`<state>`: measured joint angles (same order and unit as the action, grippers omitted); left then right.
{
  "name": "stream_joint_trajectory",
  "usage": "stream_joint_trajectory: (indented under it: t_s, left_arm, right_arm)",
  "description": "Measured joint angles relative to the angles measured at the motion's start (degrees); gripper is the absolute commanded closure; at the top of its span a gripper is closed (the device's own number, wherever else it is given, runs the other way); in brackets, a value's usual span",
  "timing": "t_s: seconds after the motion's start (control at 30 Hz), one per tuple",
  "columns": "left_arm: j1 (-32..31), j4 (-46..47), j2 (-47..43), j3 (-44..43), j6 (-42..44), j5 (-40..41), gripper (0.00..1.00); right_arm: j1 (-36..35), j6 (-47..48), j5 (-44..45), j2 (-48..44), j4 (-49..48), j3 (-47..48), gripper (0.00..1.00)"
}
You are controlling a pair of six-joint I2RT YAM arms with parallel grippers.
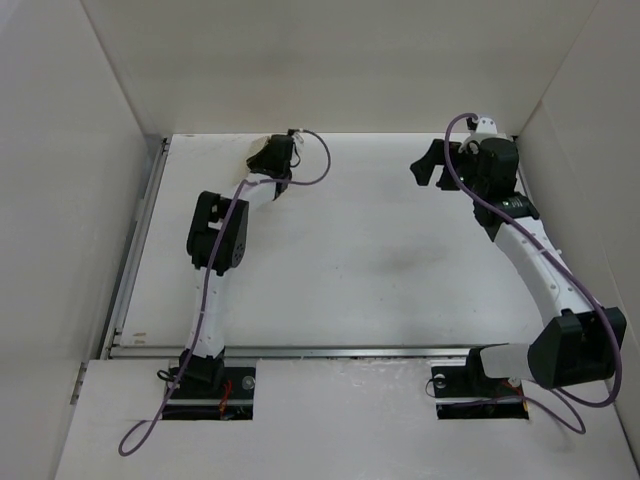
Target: Build the wood block tower
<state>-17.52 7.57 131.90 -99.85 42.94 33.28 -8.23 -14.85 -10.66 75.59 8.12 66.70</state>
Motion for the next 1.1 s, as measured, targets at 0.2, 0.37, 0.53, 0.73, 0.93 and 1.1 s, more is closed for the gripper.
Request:
stream_joint_trajectory:
  t_s: [0.2,0.37,0.53,0.73,0.93,1.1]
  left_arm:
    - [-5.8,15.7,-0.1,9.1,15.3,11.1,1.00]
    - [-7.2,17.9,-0.1,11.2,18.5,13.6,0.52]
    - [-7.3,11.6,-0.5,11.0,14.2,12.9,0.10]
    - [-6.6,-6.0,-1.6,1.3,2.9,3.7,0.00]
    - [-3.5,-20.6,-1.9,-13.0,-8.9,-13.9,0.00]
    - [2.4,-27.1,-1.2,-16.5,-16.4,-24.3,0.00]
  right_arm:
    - [0.0,-1.5,-0.3,-4.5,-1.3,-3.3,0.00]
    - [0.0,-3.3,-0.3,-8.9,-1.8,-6.8,0.00]
    - [0.0,-5.4,-0.3,-12.9,-2.4,-9.7,0.00]
    - [-0.1,-7.8,-0.3,-15.8,-2.6,-11.0,0.00]
    - [-0.1,-8.2,-0.3,-16.1,-2.6,-11.0,0.00]
    - [-0.1,-8.5,-0.3,-16.1,-2.6,-11.0,0.00]
